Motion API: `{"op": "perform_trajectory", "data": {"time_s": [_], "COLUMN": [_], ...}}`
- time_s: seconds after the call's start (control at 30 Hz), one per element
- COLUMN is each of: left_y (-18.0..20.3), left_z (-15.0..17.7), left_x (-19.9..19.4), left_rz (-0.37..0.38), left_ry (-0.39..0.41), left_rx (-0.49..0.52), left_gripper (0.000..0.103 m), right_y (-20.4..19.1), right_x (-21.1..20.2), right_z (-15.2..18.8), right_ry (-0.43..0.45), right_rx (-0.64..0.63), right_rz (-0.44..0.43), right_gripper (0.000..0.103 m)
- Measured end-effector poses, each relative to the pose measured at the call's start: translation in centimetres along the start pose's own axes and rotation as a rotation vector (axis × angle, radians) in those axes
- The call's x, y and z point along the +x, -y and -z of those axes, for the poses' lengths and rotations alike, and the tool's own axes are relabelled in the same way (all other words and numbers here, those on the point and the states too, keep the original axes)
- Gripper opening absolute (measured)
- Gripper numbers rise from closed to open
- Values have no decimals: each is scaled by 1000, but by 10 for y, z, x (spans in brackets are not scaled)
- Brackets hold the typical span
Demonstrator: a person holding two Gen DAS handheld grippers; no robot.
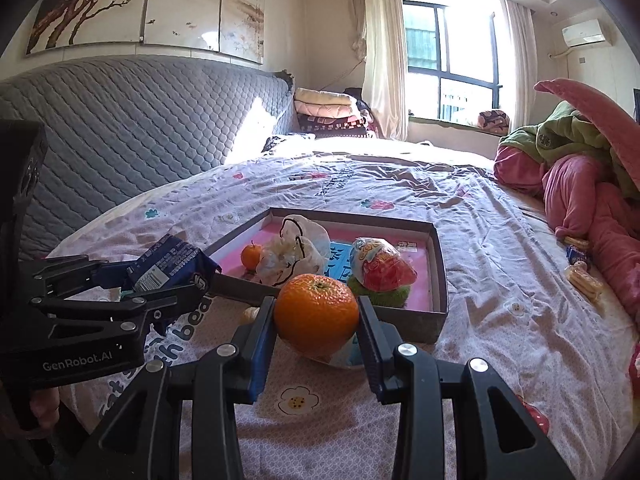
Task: Organize objects
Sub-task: 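Carry the blue packet over the tray with the left tool while the right tool carries the tangerine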
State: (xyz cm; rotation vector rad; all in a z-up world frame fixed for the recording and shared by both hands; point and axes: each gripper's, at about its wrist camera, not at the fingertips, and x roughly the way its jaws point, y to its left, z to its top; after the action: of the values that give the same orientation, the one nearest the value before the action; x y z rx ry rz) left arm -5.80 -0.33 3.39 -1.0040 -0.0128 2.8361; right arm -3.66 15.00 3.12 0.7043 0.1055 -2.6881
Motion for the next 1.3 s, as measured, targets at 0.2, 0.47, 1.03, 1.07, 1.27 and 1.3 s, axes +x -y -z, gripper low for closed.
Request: {"op": "perform_trajectory", "data": {"time_s": [0.2,0.47,1.03,1.07,1.27,1.3], "left_y": [0,-6,-22,-23,-27,-28], "left_z": [-8,-27,-64,-66,-71,-72], "left_x": [2,4,14,15,25,27], "left_rz": [-2,-10,-26,-27,-26,-27], "left_ry": [10,40,97,98,96,97], "left_rx": [-5,-17,-36,-38,-52,-52], "left_gripper": [57,57,57,57,57,57], "right_y": [9,18,51,52,53,52], "right_x": [0,2,23,25,29,29], "right_z": [-8,-18,-46,-47,-50,-51], "right_ry": [15,27,38,38,45,46], "right_rx": [1,-3,-8,-7,-17,-20], "right_rz": [18,38,106,108,107,105], "right_gripper": [39,39,39,39,39,39]}}
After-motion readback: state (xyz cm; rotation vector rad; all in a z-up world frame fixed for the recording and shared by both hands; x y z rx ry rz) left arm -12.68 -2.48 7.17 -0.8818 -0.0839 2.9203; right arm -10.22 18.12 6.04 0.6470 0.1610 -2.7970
